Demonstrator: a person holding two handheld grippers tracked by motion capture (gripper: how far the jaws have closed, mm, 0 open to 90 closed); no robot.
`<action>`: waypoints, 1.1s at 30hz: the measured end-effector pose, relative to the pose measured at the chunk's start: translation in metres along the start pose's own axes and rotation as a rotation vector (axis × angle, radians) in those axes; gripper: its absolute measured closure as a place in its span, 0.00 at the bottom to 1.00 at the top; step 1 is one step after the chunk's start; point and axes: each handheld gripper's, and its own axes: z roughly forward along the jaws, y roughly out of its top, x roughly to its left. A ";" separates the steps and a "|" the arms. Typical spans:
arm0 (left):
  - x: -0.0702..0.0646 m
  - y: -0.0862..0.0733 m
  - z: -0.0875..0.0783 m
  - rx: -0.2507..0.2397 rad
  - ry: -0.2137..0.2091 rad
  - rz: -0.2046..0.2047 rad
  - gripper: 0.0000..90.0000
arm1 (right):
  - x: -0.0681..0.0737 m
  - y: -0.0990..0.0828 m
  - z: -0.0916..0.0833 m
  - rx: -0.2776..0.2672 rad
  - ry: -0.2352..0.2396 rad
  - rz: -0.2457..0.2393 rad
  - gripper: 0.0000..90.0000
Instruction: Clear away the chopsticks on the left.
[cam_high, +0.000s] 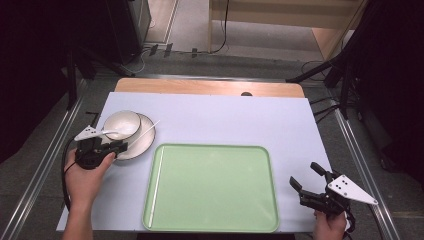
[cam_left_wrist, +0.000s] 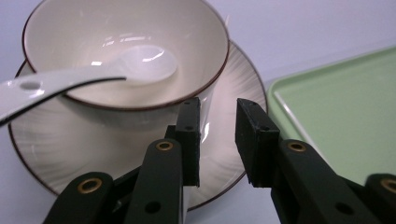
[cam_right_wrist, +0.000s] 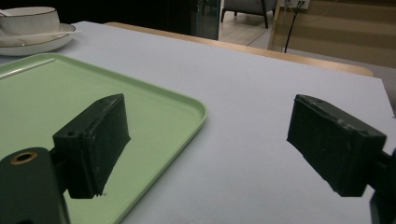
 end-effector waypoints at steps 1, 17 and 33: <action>0.001 -0.001 0.002 0.015 0.004 0.003 0.79 | 0.000 0.000 0.000 -0.001 0.001 0.001 0.14; -0.013 -0.005 0.028 0.135 0.028 0.125 0.94 | 0.000 0.000 0.000 0.004 0.003 -0.002 0.14; -0.093 0.001 0.018 0.058 -0.116 0.173 0.94 | 0.001 0.002 -0.003 -0.009 0.008 -0.009 0.14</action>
